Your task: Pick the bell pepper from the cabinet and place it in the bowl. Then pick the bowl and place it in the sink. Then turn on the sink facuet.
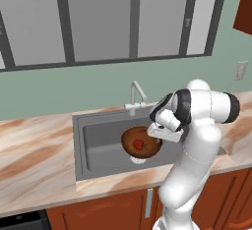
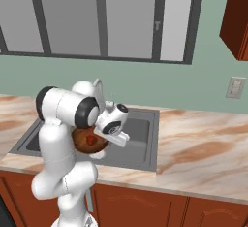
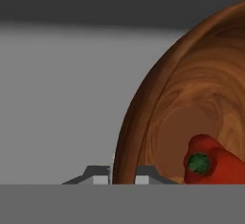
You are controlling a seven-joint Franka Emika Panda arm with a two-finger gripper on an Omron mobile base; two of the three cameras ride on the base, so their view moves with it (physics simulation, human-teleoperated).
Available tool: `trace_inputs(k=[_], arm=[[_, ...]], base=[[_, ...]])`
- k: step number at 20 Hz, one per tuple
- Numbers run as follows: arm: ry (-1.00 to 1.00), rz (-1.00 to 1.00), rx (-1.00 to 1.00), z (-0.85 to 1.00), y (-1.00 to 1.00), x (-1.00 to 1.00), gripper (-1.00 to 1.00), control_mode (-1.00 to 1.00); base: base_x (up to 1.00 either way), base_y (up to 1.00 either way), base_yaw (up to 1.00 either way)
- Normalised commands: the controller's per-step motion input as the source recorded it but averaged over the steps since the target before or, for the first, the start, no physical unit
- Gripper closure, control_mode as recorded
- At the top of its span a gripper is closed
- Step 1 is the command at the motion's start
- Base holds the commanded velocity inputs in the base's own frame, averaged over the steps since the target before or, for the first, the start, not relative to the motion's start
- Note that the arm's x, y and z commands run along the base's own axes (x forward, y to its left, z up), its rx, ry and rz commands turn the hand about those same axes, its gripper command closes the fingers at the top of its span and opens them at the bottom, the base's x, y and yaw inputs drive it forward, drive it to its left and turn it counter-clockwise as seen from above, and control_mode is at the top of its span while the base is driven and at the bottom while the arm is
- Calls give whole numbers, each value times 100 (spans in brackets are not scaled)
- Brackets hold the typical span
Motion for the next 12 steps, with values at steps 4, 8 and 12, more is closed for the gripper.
trace_inputs(k=[4,8,12], arm=[[0,23,-1,-53,0,46,100,-100],[0,23,0,-44,-9,42,100,-100],[-11,26,0,-32,-45,1,100,-100]], base=[[0,0,0],[0,0,0],[0,0,0]])
